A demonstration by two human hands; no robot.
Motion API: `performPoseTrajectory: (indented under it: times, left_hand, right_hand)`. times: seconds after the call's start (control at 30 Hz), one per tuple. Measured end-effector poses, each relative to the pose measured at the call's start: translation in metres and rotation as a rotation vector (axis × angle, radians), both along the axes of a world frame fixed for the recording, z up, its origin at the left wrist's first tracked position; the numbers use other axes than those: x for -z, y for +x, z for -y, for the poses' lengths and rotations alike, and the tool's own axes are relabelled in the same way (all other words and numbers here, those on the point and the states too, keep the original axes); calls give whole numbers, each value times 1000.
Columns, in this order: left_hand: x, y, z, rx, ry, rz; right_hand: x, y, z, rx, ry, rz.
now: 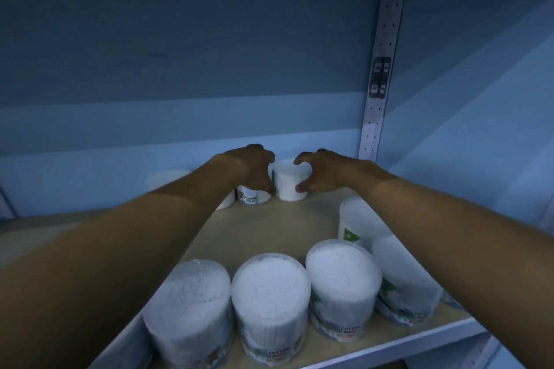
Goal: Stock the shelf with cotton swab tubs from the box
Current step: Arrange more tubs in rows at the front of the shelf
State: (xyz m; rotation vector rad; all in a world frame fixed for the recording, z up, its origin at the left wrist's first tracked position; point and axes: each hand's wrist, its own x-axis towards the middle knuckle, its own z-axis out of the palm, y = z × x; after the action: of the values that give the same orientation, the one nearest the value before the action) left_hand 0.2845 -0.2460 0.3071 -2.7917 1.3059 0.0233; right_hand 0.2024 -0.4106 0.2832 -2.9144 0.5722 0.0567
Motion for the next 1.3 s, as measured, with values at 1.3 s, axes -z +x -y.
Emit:
performPoseTrajectory:
  times: [1.3]
  left_hand:
    - [32,90,30,39,16,-3]
  right_hand:
    - [2,82,2,-51,-40,-40]
